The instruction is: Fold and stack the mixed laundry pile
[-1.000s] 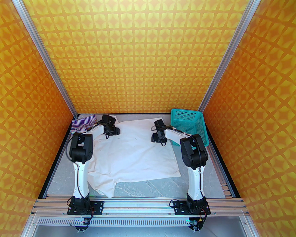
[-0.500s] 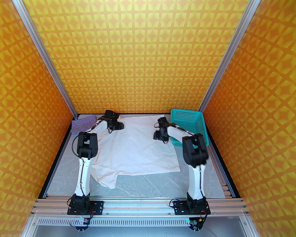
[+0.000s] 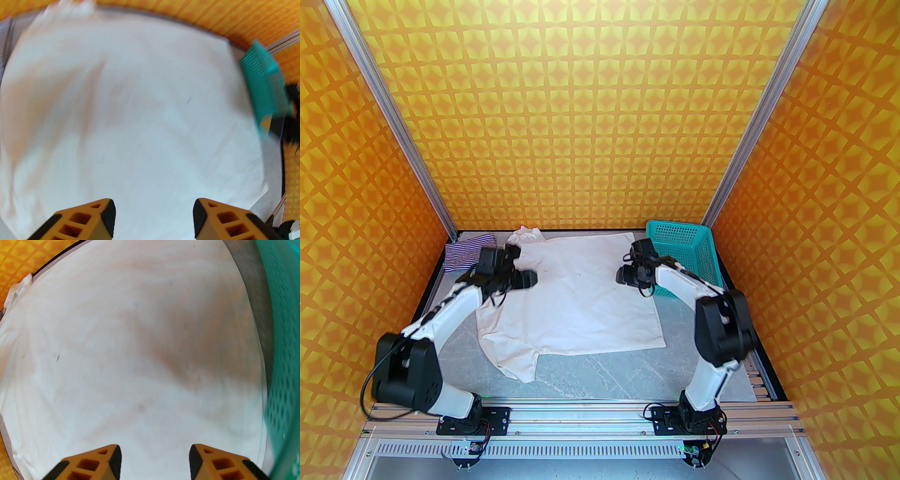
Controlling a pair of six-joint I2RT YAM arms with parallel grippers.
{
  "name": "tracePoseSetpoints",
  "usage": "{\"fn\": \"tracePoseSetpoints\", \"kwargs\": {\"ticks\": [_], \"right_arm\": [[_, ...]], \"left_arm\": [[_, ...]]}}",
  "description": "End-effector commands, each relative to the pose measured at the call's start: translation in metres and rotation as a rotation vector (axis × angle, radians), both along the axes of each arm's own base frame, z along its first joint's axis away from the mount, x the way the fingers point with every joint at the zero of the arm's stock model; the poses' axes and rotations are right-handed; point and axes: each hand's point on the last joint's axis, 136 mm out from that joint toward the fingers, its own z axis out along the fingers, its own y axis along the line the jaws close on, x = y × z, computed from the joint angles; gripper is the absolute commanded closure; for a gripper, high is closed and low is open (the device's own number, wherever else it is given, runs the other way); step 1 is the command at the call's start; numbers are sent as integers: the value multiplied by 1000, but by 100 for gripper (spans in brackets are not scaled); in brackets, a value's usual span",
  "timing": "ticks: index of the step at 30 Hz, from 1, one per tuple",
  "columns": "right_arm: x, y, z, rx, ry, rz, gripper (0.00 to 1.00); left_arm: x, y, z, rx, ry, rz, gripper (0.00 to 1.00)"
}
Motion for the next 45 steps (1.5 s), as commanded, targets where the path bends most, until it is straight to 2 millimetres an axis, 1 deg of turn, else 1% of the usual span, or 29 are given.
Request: {"fn": "tracePoseSetpoints", "kwargs": {"ticks": [1,2,3,5,6,7,8,9,10,11,13,16,17,20,22,23,25,28,30,32,34,35,38,39,42,45], "right_arm": [[23,-39,-8,-35,20,-112,55],[23,-55,-11,-50,36,-149,58],[20,-69,-11,-64,45,-180,58],[8,-100,-8,-88,42,-248,59],[2,-112,-5,-92,37,-272,59],[-6,-122,-3,-87,38,-291,59],[-13,-127,2,-81,31,-292,59],[-18,-127,8,-85,23,-285,60],[-24,-121,14,-64,16,-266,59],[-28,-108,22,-24,4,-243,59],[-42,-81,30,54,5,-203,59],[-76,-46,31,152,14,-169,57],[-90,-40,28,182,29,-164,57],[-132,-40,24,201,72,-160,54],[-159,-43,22,194,104,-162,52],[-172,-42,20,207,122,-162,51],[-195,-38,13,242,168,-163,49],[-224,-39,2,250,224,-186,47],[-237,-45,-6,231,249,-220,46],[-247,-52,-15,233,278,-271,46],[-255,-59,-26,260,315,-352,53],[-259,-63,-29,270,326,-388,55],[-258,-70,-34,293,319,-461,56],[-258,-70,-36,299,320,-477,56],[-253,-71,-44,321,315,-517,57],[-240,-74,-48,330,278,-555,62]], "left_arm": [[-32,37,-16,79,93,130,39],[-45,51,-22,111,122,179,36],[-55,63,-26,137,141,221,34],[-76,91,-30,160,168,331,27],[-83,100,-32,152,176,372,26],[-90,108,-33,142,180,411,25],[-95,112,-36,135,195,435,24],[-98,112,-31,126,180,443,24],[-102,112,-32,123,195,450,24],[-105,112,-35,114,223,468,24],[-114,113,-42,94,287,515,23],[-131,110,-53,58,372,577,22],[-138,109,-55,44,387,590,22],[-156,106,-62,22,431,624,25],[-160,101,-61,9,451,633,26],[-165,99,-63,7,478,642,28],[-172,94,-67,6,520,649,27],[-190,87,-76,-4,576,663,26],[-196,79,-81,-21,586,646,27],[-199,72,-84,-31,584,623,29],[-199,66,-87,-40,585,607,32],[-198,63,-87,-45,580,595,34],[-195,56,-89,-61,564,572,38],[-194,55,-90,-68,561,567,42],[-190,50,-92,-90,548,549,56],[-185,49,-89,-94,515,527,72]]}}
